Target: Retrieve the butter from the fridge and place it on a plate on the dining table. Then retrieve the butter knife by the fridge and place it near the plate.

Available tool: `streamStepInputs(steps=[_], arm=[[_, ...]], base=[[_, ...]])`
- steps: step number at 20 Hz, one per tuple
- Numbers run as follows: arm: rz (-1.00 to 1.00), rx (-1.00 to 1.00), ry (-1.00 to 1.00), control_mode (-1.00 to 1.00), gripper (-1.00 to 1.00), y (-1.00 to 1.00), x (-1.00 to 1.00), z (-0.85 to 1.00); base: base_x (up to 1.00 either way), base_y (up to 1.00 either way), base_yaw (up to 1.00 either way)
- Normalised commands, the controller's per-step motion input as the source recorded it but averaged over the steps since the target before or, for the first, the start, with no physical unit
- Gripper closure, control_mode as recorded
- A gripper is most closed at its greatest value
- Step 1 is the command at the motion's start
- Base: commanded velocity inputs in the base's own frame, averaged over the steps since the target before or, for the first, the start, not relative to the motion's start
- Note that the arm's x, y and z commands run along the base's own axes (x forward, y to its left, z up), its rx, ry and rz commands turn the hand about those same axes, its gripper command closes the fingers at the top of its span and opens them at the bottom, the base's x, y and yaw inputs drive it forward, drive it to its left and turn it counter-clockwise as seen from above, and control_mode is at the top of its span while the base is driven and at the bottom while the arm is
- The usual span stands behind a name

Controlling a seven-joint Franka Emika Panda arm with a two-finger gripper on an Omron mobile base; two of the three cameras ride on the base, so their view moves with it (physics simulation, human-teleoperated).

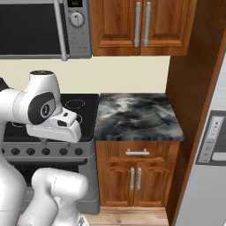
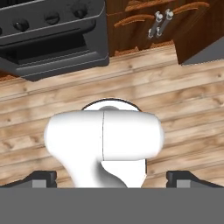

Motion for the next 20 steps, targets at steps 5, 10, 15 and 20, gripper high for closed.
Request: streamStepInputs(steps=[5,10,15,20], arm=[[0.00,0.00,0.00,1.00,-1.00,0.00,0.00,0.00],[0.00,0.00,0.00,1.00,-1.00,0.00,0.00,0.00],[0.00,0.00,0.00,1.00,-1.00,0.00,0.00,0.00],[0.00,0.00,0.00,1.00,-1.00,0.00,0.00,0.00]], base=[[0.38,-0.41,0.00],[0.42,-0.50,0.01],[0.48,-0.47,0.01],[0.51,-0.38,0.00]])
